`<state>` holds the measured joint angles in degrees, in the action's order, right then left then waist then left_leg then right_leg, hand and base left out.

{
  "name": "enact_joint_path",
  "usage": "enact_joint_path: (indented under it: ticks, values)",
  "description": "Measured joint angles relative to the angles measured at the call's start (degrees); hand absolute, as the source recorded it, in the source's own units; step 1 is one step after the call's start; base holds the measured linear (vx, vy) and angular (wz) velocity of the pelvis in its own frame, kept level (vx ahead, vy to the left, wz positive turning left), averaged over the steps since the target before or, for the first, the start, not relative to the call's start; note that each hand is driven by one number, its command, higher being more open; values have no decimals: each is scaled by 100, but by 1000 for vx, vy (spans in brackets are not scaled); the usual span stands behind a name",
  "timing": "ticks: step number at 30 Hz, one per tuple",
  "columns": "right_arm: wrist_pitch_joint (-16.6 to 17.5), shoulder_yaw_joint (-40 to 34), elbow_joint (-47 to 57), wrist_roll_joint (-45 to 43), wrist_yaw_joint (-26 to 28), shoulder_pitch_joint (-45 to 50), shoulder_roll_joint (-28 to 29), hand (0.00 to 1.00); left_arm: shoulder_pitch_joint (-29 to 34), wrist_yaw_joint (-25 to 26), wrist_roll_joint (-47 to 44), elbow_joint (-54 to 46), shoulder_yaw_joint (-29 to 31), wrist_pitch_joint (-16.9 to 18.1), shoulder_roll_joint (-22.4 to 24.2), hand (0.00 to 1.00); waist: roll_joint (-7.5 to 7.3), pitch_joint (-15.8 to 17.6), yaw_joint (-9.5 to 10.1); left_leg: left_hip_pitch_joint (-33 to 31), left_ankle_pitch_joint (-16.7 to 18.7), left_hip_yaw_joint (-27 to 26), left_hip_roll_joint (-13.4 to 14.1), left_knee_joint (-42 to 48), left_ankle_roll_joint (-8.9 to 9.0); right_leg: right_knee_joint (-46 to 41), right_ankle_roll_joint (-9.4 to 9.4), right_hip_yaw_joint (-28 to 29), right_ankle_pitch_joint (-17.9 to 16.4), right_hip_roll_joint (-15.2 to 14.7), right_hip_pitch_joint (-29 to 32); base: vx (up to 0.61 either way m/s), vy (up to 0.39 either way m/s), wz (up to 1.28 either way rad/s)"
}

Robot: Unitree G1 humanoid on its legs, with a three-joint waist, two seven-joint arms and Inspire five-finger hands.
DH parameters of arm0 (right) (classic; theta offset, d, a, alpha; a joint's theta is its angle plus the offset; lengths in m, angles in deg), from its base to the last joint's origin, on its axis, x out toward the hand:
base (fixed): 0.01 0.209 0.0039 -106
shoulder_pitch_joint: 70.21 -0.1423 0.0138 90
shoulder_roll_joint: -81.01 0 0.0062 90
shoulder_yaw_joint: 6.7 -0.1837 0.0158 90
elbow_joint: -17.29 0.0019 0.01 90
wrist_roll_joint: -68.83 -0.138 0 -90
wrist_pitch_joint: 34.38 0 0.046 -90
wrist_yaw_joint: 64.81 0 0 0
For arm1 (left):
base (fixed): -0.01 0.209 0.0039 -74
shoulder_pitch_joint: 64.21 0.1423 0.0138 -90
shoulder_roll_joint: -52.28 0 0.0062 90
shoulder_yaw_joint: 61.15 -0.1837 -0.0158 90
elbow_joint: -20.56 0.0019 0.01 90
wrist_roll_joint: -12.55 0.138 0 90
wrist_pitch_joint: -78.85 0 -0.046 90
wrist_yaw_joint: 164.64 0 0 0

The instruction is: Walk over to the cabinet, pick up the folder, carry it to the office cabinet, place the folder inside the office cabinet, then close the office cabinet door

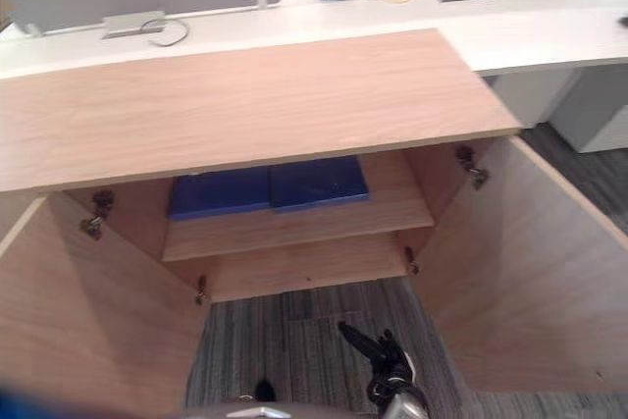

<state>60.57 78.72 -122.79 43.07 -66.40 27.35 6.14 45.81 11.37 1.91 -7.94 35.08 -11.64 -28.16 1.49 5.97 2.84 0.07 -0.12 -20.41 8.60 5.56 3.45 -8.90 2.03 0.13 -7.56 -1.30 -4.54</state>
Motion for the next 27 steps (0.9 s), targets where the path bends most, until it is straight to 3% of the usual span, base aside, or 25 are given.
enact_joint_path:
  ticks: [1,3,5,6,12,15,16,17,18,20,23,27]
  values:
    - [-3,-44,-32,139,-7,-11,-51,100,0,9,-1,3,18,0,17,100,11,-2,4,-15,92,152,28,139,3,-5,0,142,0,54,-1,-170,-129,-94]
    - [-15,-105,-167,374,-43,-175,-289,100,-16,81,-2,39,60,-1,206,100,170,-13,33,-77,624,1197,-13,528,254,-4,-56,845,34,198,155,-162,-28,-136]
    - [-20,-106,-349,509,-68,-273,-367,100,-25,50,-14,83,77,-4,230,100,221,-55,25,-130,847,1782,-217,686,211,39,-65,1290,177,301,352,-206,168,-139]
    - [-37,-114,-450,583,-77,-273,-387,100,-45,48,-14,106,44,-7,216,100,224,-64,-11,-125,905,1834,-246,706,162,131,-28,1534,265,369,405,-192,148,-118]
    - [-197,-714,-696,767,-82,-112,-405,100,-217,-105,29,577,-37,-22,186,100,371,-157,-32,178,875,972,-244,109,130,436,38,2749,605,589,805,-107,95,-119]
    - [-220,-1140,-671,725,-76,49,-370,100,-334,-138,376,793,-7,-32,148,100,444,-129,-120,507,762,484,-144,-65,136,416,21,3292,843,879,886,38,25,-117]
    - [-224,-1184,-631,726,-76,42,-368,100,-352,-130,439,793,7,-34,169,100,467,-121,-98,551,688,284,-70,-80,75,374,-33,3140,807,868,978,50,6,-145]
    - [-240,-1234,-433,741,-118,37,-337,100,-370,-113,523,793,105,-35,161,100,449,-96,-34,687,650,-183,10,-113,54,123,-100,1891,778,541,1285,40,-4,-124]
    - [-247,-1234,-330,754,-136,38,-287,100,-364,-89,577,792,154,-37,160,100,431,-79,-54,748,650,-341,24,-112,57,-26,-105,1245,773,355,1396,70,-12,-104]
    - [-314,-1239,170,815,-263,63,-120,100,-352,23,837,792,399,-167,124,100,361,-30,-382,968,706,-529,125,-35,153,-544,-168,-262,567,47,1438,132,-64,-21]
    - [-274,-1225,1028,862,-336,-24,-3,100,-347,168,1029,791,485,-258,80,100,266,-33,-307,1312,733,-724,267,-99,258,-704,-274,-146,497,311,1339,107,-64,-42]
    - [-181,-1478,1155,992,-522,-461,-357,100,-343,236,1077,790,336,-258,39,100,255,-119,-260,1274,614,-519,261,-368,341,-160,-231,-286,684,336,1171,16,18,11]
